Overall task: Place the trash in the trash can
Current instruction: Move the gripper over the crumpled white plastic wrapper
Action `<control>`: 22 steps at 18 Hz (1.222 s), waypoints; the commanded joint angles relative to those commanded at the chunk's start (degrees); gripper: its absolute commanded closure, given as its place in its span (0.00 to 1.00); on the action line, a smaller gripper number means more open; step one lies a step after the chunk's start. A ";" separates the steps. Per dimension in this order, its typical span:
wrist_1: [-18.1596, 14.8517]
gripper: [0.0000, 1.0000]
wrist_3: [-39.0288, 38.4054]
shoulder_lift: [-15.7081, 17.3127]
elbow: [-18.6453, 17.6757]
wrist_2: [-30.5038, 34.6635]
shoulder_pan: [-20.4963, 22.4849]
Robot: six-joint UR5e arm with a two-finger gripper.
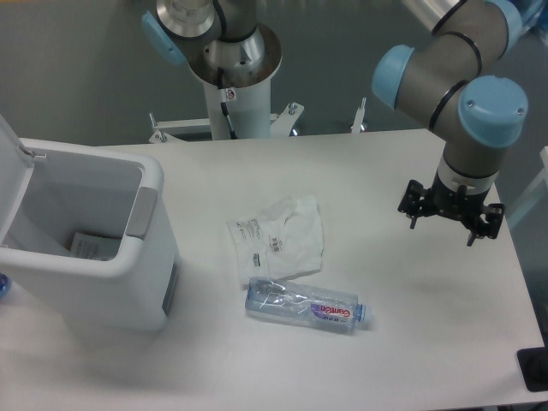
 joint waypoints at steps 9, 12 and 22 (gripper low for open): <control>0.35 0.00 -6.50 0.96 -3.07 -0.17 -2.55; 3.33 0.00 -8.97 2.37 -6.58 -0.96 -2.64; 5.62 0.00 -9.24 4.13 -15.99 -0.88 -6.59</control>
